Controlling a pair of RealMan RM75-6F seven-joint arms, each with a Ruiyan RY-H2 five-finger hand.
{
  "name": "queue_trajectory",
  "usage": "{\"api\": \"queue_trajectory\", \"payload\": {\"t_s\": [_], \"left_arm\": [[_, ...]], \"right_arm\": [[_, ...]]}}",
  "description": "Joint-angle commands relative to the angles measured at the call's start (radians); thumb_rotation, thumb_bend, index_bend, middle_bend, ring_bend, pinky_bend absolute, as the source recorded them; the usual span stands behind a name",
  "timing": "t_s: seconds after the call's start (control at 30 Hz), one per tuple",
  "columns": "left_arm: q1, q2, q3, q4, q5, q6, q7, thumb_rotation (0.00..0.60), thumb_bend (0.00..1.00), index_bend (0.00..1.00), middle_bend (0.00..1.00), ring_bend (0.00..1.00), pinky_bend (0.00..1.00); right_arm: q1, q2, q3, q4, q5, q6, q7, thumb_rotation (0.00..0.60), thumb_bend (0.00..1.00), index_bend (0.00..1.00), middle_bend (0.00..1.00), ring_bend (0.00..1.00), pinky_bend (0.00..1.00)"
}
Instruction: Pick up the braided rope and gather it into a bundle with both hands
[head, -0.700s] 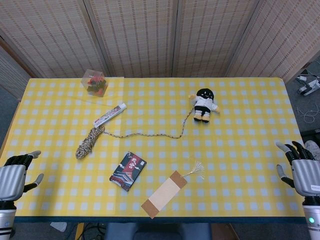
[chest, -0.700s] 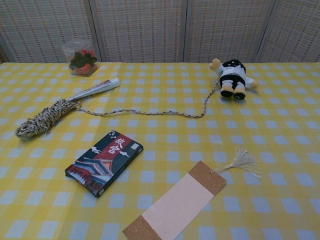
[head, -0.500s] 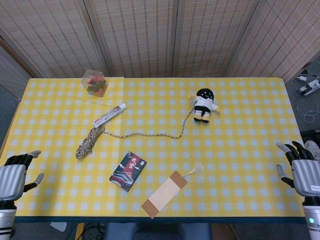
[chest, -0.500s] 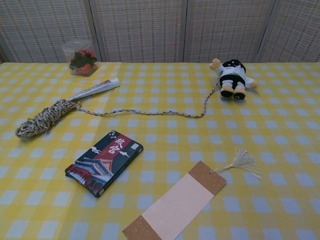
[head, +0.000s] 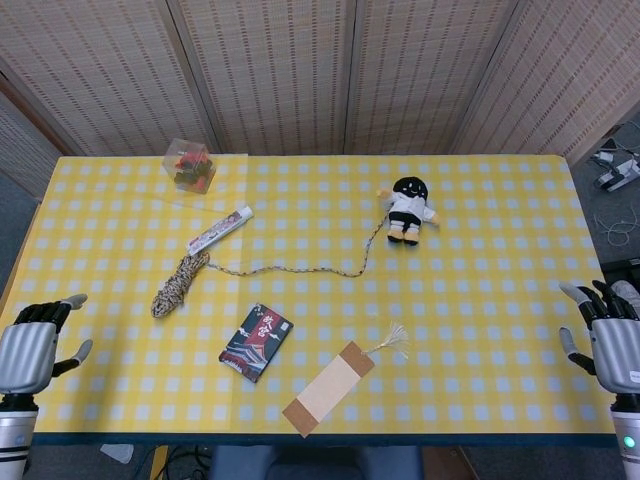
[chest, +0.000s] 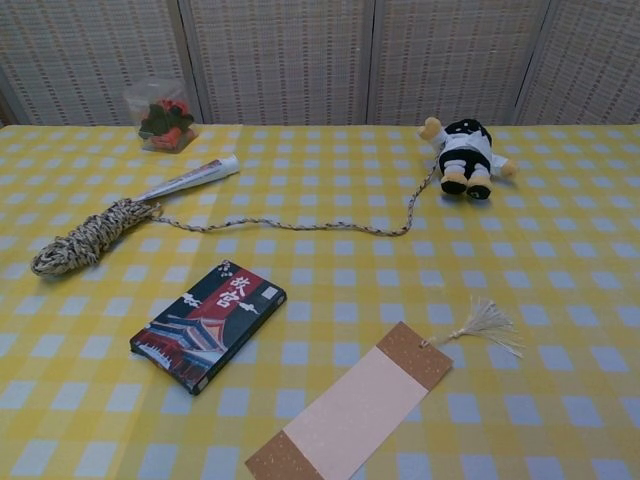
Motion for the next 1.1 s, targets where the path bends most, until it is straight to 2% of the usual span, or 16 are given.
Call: {"api": "queue_trajectory", "payload": {"t_s": [0.03,0.27,0.43,0.73,0.97,1.03,1.1], "left_arm": [[-0.035,-0.018,-0.031,0.014,-0.031,-0.037,-0.013,0.6,0.27,0.3,0.33,0.3,0.24],[-0.144,-0.051,-0.089,0.019,-0.135,-0.195,-0.012,0.6,0.27,0.27,0.33,0.3,0.24],[-0.221,-0.099,-0.126,0.023,-0.266,-0.274,0.124,0.6,0.27,0.25,0.32,0.3,0.24],[-0.342,-0.22,-0.162,0.071,-0.487,-0.296,0.379,0.6,0.27,0.24,0.31,0.3,0.23],[-0.411,-0.29,-0.161,0.106,-0.614,-0.321,0.481,0.6,0.27,0.24,0.3,0.3,0.2],[-0.43,-0.312,-0.161,0.116,-0.649,-0.322,0.506,0.594,0.27,0.24,0.3,0.3,0.2],[-0.446,-0.331,-0.162,0.126,-0.678,-0.316,0.53,0.554,0.27,0.25,0.3,0.3,0.19]], "right_arm": [[0.002,0.009,0.012,-0.003,0.003,0.011,-0.003,0.6,0.35,0.19,0.26,0.13,0.23],[0.009,0.048,0.038,-0.028,0.009,0.025,-0.02,0.6,0.35,0.19,0.26,0.13,0.23],[0.012,0.071,0.049,-0.047,0.005,0.037,-0.028,0.6,0.35,0.19,0.26,0.13,0.23],[0.004,0.086,0.051,-0.057,0.011,0.048,-0.029,0.6,0.35,0.19,0.26,0.13,0.23],[0.001,0.087,0.049,-0.054,0.015,0.049,-0.024,0.6,0.35,0.19,0.26,0.13,0.23],[0.0,0.088,0.049,-0.054,0.016,0.049,-0.022,0.6,0.35,0.19,0.26,0.13,0.23],[-0.002,0.089,0.048,-0.053,0.018,0.05,-0.02,0.6,0.35,0.19,0.26,0.13,0.23]]}}
